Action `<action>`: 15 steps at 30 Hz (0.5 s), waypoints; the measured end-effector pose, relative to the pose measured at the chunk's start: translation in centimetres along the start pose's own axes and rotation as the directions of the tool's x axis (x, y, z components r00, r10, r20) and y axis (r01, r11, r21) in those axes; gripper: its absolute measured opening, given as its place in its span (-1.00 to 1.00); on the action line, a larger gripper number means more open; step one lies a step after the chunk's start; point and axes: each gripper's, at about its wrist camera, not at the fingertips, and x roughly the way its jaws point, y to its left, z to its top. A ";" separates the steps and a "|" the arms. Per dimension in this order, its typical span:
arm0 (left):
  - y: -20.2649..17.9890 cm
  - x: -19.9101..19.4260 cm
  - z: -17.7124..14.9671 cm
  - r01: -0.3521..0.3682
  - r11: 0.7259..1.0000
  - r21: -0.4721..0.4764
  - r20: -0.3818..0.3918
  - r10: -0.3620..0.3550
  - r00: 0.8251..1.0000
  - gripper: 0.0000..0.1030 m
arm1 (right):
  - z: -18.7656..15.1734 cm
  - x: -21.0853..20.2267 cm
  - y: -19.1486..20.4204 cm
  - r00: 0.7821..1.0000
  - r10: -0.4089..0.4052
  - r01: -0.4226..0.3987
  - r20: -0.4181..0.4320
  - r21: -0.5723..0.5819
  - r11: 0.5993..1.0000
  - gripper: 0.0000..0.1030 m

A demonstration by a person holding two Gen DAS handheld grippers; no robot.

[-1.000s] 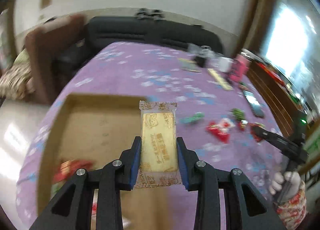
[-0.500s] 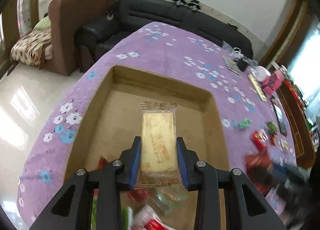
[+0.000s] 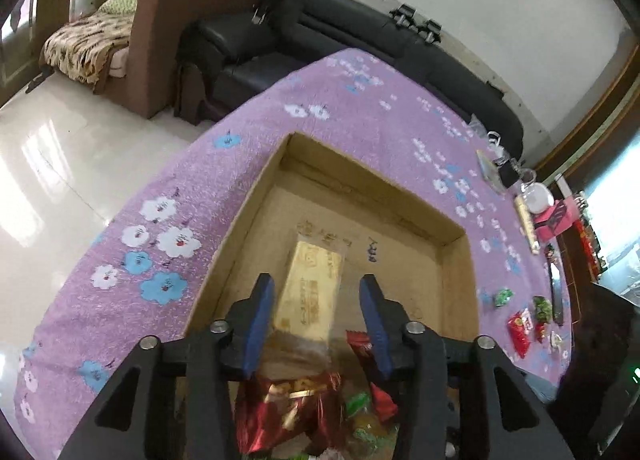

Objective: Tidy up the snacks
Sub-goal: 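Carry both packets over the cardboard box and open both grippers, then move both grippers back over the snacks on the tablecloth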

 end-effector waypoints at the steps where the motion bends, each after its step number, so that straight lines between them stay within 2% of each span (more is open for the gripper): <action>1: 0.0 -0.9 -0.2 0.006 1.000 0.001 0.024 -0.006 1.000 0.05 | -0.1 -0.1 -0.1 1.000 0.005 -0.005 0.003 0.004 1.000 -0.37; 2: -0.1 -1.6 -0.3 0.013 1.000 0.000 0.044 -0.013 0.999 0.10 | 0.0 -0.3 -0.2 1.000 0.008 -0.008 0.010 0.009 1.000 -0.37; 7: -1.4 -5.4 -1.4 -0.029 0.999 0.016 0.148 0.026 0.989 0.75 | -0.3 -3.1 -1.1 0.997 0.022 -0.025 0.070 0.031 0.999 -0.36; 9: -1.8 -6.5 -1.9 -0.031 0.999 0.013 0.172 0.028 0.985 0.83 | -0.6 -4.6 -1.6 0.995 0.024 -0.028 0.099 0.038 0.999 -0.36; 13: -2.3 -8.9 -3.5 0.059 0.998 -0.008 0.209 -0.056 0.976 0.83 | -2.0 -8.3 -3.2 0.986 0.019 -0.029 0.168 0.058 0.998 -0.25; 15: -2.4 -10.2 -4.8 0.109 0.994 -0.028 0.237 -0.100 0.966 0.83 | -3.3 -10.2 -4.3 0.979 0.003 -0.018 0.203 0.073 0.997 -0.22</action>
